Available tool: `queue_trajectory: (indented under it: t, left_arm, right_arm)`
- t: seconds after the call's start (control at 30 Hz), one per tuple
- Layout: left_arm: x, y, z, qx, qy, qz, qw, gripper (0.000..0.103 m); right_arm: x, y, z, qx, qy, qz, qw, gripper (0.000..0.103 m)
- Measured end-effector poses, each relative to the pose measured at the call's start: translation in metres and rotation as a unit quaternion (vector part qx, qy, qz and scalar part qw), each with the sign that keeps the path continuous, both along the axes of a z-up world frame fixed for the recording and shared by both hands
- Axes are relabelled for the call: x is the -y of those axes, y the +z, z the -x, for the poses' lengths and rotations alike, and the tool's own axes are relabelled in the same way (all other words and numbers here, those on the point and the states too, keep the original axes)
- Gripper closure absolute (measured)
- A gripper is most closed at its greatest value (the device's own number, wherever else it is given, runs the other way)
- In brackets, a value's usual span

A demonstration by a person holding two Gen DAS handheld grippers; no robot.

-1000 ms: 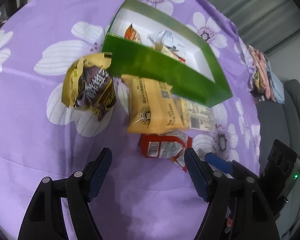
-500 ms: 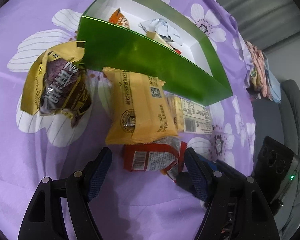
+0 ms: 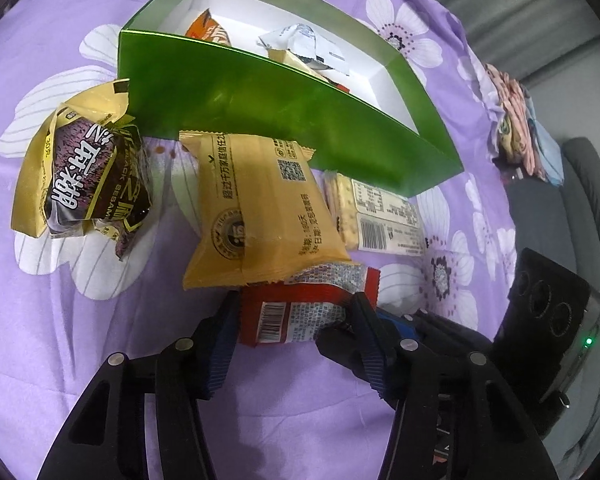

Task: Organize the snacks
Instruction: 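Move both grippers to the red-and-white packet and close on it, then lift the red-and-white packet with both grippers over the green box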

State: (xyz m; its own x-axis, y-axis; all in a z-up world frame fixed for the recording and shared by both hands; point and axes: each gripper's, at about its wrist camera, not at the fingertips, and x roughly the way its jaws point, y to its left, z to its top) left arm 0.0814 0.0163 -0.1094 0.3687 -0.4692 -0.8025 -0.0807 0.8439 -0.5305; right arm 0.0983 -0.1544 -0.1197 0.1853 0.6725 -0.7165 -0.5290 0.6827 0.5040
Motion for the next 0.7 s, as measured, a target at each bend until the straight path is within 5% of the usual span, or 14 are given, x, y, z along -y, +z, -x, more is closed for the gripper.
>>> queue_trajectory:
  t: [0.13,0.7]
  left_arm:
    - [-0.003,-0.002,0.003,-0.001,-0.003,0.02,0.9998,0.049]
    - [0.009,0.022,0.036,0.022,-0.016,0.059,0.9979,0.051]
  right_arm:
    - [0.004,0.0,0.006,0.0,0.009,-0.004,1.0,0.079]
    - [0.03,0.03,0.044,0.045,0.019,0.012,0.999,0.082]
